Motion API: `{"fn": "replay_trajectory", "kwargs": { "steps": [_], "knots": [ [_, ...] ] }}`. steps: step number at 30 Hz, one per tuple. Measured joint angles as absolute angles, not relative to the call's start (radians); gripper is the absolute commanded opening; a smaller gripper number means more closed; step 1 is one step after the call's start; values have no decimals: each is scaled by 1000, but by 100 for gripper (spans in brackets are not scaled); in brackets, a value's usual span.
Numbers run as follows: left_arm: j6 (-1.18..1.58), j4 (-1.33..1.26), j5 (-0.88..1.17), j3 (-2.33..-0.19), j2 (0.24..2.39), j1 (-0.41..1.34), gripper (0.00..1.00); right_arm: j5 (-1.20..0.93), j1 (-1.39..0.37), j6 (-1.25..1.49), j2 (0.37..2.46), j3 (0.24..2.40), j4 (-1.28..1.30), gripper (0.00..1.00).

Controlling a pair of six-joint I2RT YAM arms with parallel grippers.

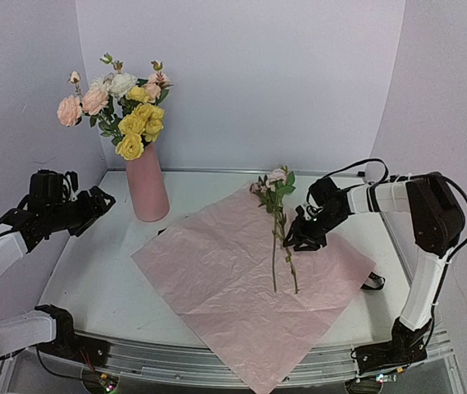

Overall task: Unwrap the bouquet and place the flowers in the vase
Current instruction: Insert the fake flower into the vase, then pick up the fake flower from the wrapping paper.

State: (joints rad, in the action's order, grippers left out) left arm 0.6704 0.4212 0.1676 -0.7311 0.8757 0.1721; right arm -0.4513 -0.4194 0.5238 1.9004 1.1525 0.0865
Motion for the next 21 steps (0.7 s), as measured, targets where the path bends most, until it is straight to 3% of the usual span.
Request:
{"fn": "replay_trajectory", "kwargs": {
  "steps": [10, 21],
  "knots": [
    [740, 426, 191, -711, 917, 191, 86, -450, -419, 516, 1970, 1199, 89, 40],
    [757, 425, 193, -711, 934, 197, 85, -450, -420, 499, 2018, 1231, 88, 11]
  ]
}}
